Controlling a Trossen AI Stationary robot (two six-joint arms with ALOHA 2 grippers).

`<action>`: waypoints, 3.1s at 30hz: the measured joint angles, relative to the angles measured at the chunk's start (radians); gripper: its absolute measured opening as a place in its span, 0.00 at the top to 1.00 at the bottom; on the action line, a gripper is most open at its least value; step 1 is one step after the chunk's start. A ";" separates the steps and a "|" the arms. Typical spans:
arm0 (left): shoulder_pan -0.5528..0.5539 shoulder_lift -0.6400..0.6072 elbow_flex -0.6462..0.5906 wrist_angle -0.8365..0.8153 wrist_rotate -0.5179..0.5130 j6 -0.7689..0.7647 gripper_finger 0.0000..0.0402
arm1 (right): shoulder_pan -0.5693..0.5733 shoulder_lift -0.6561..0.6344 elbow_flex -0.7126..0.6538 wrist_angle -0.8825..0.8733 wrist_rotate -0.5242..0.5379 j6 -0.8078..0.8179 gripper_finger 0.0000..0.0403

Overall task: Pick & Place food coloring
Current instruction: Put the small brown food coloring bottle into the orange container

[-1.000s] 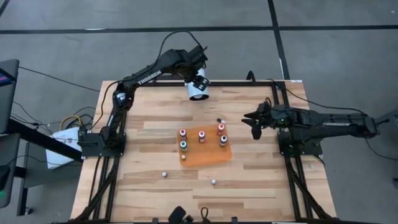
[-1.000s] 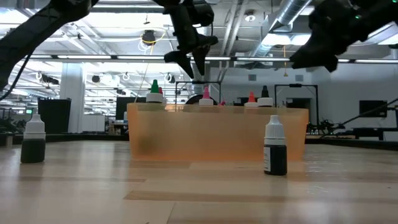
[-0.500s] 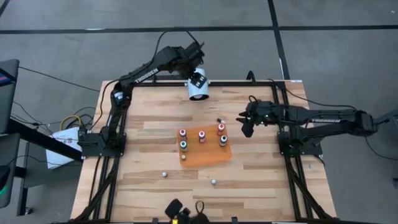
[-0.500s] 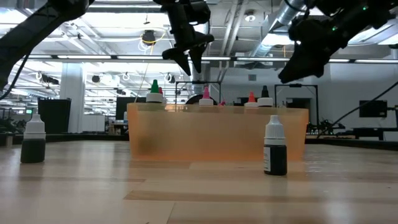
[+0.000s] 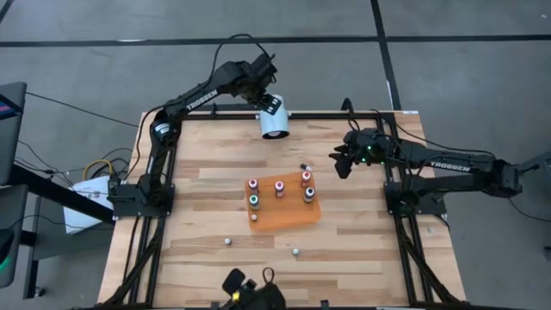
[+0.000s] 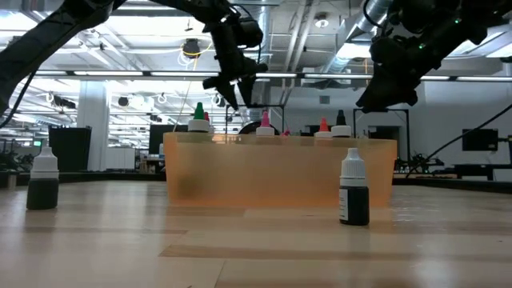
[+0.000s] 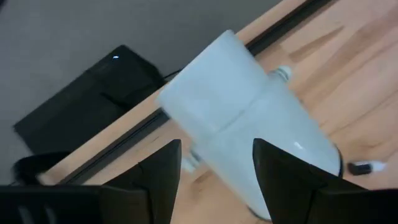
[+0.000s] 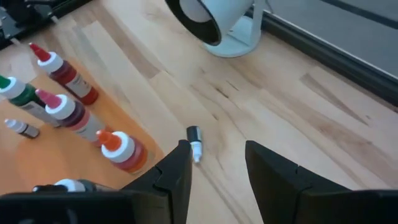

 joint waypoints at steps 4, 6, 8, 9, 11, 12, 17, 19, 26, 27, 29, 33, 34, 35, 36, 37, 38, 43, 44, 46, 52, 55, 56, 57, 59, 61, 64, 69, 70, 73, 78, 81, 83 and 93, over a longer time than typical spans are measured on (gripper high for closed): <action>-0.039 -0.057 0.001 -0.017 -0.018 -0.018 0.53 | -0.009 0.000 0.000 0.000 -0.027 -0.001 0.64; -0.062 -0.075 0.002 -0.045 -0.052 -0.037 0.53 | -0.009 0.000 0.000 0.000 -0.039 -0.010 0.63; -0.091 -0.082 0.001 -0.081 -0.093 -0.071 0.53 | -0.009 0.000 0.000 0.000 -0.049 -0.025 0.63; -0.108 -0.086 0.001 -0.094 -0.108 -0.086 0.53 | -0.009 0.000 0.000 0.000 -0.050 -0.026 0.62; -0.149 -0.099 0.001 -0.101 -0.127 -0.113 0.53 | -0.009 0.000 0.000 0.000 -0.050 -0.026 0.62; -0.170 -0.106 0.001 -0.100 -0.136 -0.131 0.53 | -0.009 0.000 0.000 0.000 -0.050 -0.026 0.61; -0.263 -0.122 0.001 -0.124 -0.179 -0.189 0.53 | 0.004 0.000 0.000 -0.001 -0.051 -0.026 0.60; -0.297 -0.135 0.001 -0.165 -0.231 -0.239 0.53 | 0.013 0.000 0.000 -0.001 -0.052 -0.026 0.59; -0.398 -0.219 -0.055 -0.263 -0.466 -0.364 0.53 | 0.035 0.000 0.000 -0.002 -0.052 -0.034 0.56; -0.403 -0.246 -0.097 -0.255 -0.483 -0.379 0.53 | 0.033 0.000 0.000 -0.002 -0.052 -0.034 0.55; -0.402 -0.310 -0.212 -0.184 -0.489 -0.386 0.53 | 0.032 0.000 0.000 -0.002 -0.052 -0.034 0.55; -0.382 -0.467 -0.507 0.147 -0.348 -0.312 0.53 | 0.032 0.000 0.000 -0.001 -0.050 -0.034 0.53; -0.376 -0.510 -0.581 0.238 -0.298 -0.287 0.53 | 0.032 0.000 0.000 -0.001 -0.051 -0.035 0.53; -0.371 -0.552 -0.654 0.322 -0.259 -0.283 0.53 | 0.032 0.000 0.000 -0.001 -0.051 -0.034 0.53; -0.369 -0.591 -0.724 0.394 -0.227 -0.287 0.53 | 0.032 0.000 0.000 -0.001 -0.051 -0.034 0.53; -0.369 -0.628 -0.790 0.454 -0.204 -0.293 0.53 | 0.032 0.000 0.000 -0.001 -0.051 -0.035 0.53; -0.369 -0.663 -0.852 0.496 -0.193 -0.297 0.53 | 0.033 0.000 0.000 -0.001 -0.051 -0.035 0.53; -0.401 -0.836 -1.113 0.603 -0.195 -0.343 0.53 | 0.029 0.003 0.014 -0.013 -0.096 -0.034 0.53; -0.408 -0.867 -1.157 0.616 -0.194 -0.355 0.53 | 0.025 0.011 0.029 -0.014 -0.114 -0.034 0.53; -0.417 -0.925 -1.237 0.651 -0.199 -0.380 0.53 | 0.025 0.038 0.069 -0.036 -0.124 -0.034 0.53; -0.418 -1.079 -1.454 0.782 -0.218 -0.433 0.53 | -0.018 0.212 0.228 -0.144 -0.128 -0.075 0.51; -0.401 -1.139 -1.529 0.848 -0.216 -0.439 0.53 | -0.057 0.320 0.295 -0.166 -0.134 -0.106 0.50; -0.394 -1.156 -1.547 0.856 -0.216 -0.440 0.53 | -0.070 0.353 0.322 -0.162 -0.150 -0.114 0.50; -0.387 -1.171 -1.561 0.855 -0.217 -0.441 0.53 | -0.084 0.385 0.346 -0.157 -0.168 -0.125 0.50; -0.372 -1.188 -1.576 0.845 -0.218 -0.440 0.53 | -0.112 0.446 0.387 -0.158 -0.225 -0.148 0.51; -0.357 -1.199 -1.588 0.844 -0.217 -0.440 0.53 | -0.132 0.505 0.421 -0.163 -0.281 -0.170 0.51; -0.337 -1.202 -1.601 0.844 -0.216 -0.435 0.53 | -0.153 0.579 0.466 -0.204 -0.358 -0.210 0.51; -0.311 -1.201 -1.615 0.843 -0.210 -0.432 0.53 | -0.166 0.675 0.488 -0.282 -0.402 -0.316 0.50; -0.305 -1.201 -1.616 0.840 -0.210 -0.431 0.53 | -0.168 0.688 0.488 -0.295 -0.415 -0.336 0.50; -0.290 -1.201 -1.616 0.844 -0.208 -0.431 0.53 | -0.171 0.734 0.488 -0.297 -0.448 -0.366 0.50; -0.269 -1.201 -1.616 0.843 -0.199 -0.428 0.53 | -0.171 0.791 0.488 -0.279 -0.450 -0.375 0.50; -0.259 -1.201 -1.616 0.843 -0.188 -0.427 0.53 | -0.171 0.816 0.488 -0.256 -0.449 -0.375 0.50; -0.257 -1.201 -1.616 0.843 -0.188 -0.423 0.53 | -0.171 0.833 0.489 -0.247 -0.449 -0.376 0.50; -0.258 -1.201 -1.616 0.842 -0.181 -0.411 0.53 | -0.159 0.892 0.489 -0.231 -0.445 -0.375 0.49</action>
